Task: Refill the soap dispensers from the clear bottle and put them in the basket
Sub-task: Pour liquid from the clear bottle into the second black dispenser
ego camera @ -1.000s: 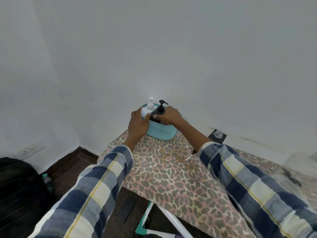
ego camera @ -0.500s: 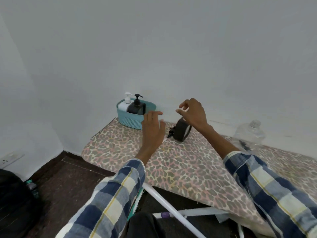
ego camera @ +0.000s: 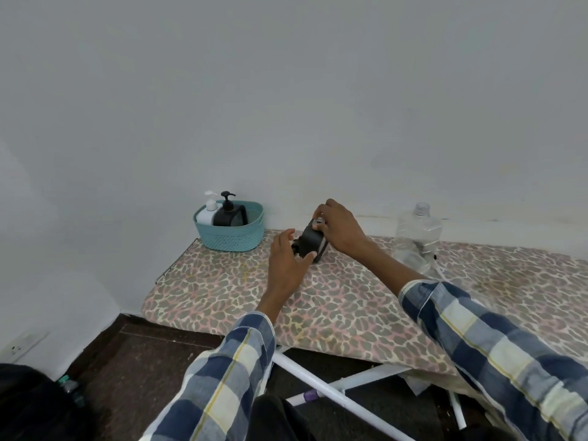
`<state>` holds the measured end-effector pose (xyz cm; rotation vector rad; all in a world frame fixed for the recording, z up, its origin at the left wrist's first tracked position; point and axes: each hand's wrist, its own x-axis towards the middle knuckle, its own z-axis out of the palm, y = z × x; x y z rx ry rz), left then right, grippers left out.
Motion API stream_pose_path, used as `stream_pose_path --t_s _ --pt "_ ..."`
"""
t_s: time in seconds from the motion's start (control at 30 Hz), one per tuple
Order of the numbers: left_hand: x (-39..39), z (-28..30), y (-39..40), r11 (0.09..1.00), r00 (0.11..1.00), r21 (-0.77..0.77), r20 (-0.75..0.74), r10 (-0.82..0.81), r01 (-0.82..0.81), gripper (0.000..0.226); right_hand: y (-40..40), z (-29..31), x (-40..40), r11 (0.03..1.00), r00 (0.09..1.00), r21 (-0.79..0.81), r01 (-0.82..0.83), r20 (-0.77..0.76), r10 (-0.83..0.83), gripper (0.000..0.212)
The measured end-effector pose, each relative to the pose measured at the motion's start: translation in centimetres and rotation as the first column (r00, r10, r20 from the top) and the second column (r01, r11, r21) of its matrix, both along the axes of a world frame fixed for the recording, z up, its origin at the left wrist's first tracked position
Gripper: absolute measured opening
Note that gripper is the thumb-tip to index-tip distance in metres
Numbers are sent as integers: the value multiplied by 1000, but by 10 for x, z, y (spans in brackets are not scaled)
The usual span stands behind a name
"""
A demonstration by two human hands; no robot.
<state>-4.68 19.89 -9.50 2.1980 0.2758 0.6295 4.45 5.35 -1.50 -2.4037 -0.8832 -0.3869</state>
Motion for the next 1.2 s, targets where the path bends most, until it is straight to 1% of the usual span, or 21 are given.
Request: stream_pose_path --t_s 0.07,0.1,0.17,0.23,0.33,0.4,0.5,0.57,0.63,0.7,0.77,0.87,0.93,1.0,1.03,1.13,1.2 --pt "1 2 -13 998 999 -57 -13 -33 33 82 -8 2 -5 1000 999 18 -16 33 16 11" --pt "1 4 -22 996 999 -79 -11 -47 46 80 -12 4 -8 1000 999 21 -22 43 22 11" --pt "0 7 -41 992 999 -117 1 -55 54 66 -22 5 -13 999 998 24 -25 52 24 12" --pt "-2 8 -60 988 999 -147 6 -48 48 55 -36 7 -16 1000 999 4 -27 29 27 15" --pt "-3 0 -81 986 999 -163 -10 -33 30 53 -69 11 -27 996 997 -34 -78 -5 78 21" --pt "-1 -7 -91 985 1000 -171 -18 -24 21 50 -95 13 -38 994 992 -7 -107 62 107 19" --pt "5 -8 -102 987 999 -160 -40 1 -7 46 -130 17 -54 991 975 125 -53 220 24 17" --pt "9 -8 -105 993 998 -115 -67 7 -15 47 -149 20 -61 974 934 228 13 346 -93 17" --pt "10 -8 -107 997 996 -80 -91 12 -19 48 -162 20 -62 934 889 347 91 394 -233 23" --pt "11 -7 -107 998 995 -56 -101 21 -26 46 -172 18 -58 864 879 474 168 324 -349 39" --pt "11 -5 -106 999 995 -32 -102 18 -21 42 -177 11 -50 801 881 551 235 228 -415 59" --pt "13 -3 -107 999 995 -30 -99 14 -17 44 -178 -8 -38 766 897 553 326 74 -435 84" --pt "13 -6 -107 999 996 -36 -86 7 -10 47 -177 -24 -32 774 913 509 377 -65 -403 95" --pt "12 -12 -104 999 998 -44 -63 -18 16 48 -176 -39 -27 795 921 465 390 -215 -325 99" --pt "11 -17 -102 998 998 -51 -49 -31 28 49 -177 -45 -25 800 920 463 381 -274 -279 96" --pt "8 -28 -97 995 999 -91 -16 -46 44 57 -179 -53 -19 782 913 497 377 -341 -224 78" --pt "9 -30 -96 993 999 -111 -2 -51 50 59 -181 -54 -18 774 910 508 377 -357 -209 77"
